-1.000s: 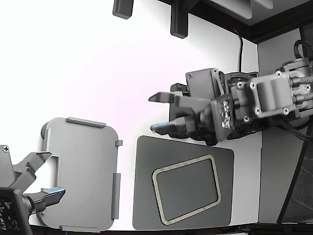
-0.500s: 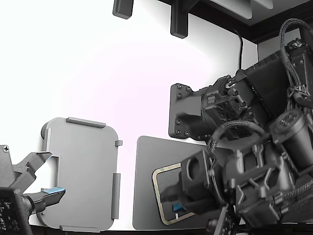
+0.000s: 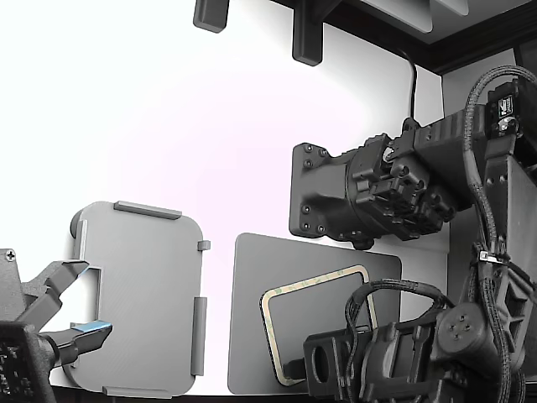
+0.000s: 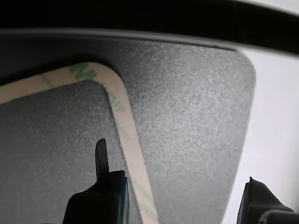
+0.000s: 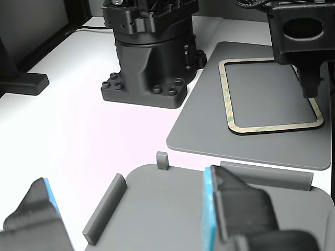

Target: Move top rectangular frame to the holder.

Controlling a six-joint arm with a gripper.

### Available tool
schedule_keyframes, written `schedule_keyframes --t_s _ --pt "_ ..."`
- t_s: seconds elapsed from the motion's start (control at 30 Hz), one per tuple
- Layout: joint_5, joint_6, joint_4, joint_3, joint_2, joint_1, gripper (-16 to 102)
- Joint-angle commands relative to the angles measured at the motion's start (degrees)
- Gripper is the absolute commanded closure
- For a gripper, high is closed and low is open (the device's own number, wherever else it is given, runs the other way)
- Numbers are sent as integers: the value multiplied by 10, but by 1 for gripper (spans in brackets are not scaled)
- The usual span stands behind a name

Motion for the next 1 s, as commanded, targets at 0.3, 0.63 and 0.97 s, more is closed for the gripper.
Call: schedule_keyframes --t_s 0.3,0.63,0.97 --pt "-9 -33 -19 -32 -41 -4 -2" --pt "-33 -82 -13 -26 -55 -18 -14" --pt "-38 -122 -31 -1 -64 -38 -5"
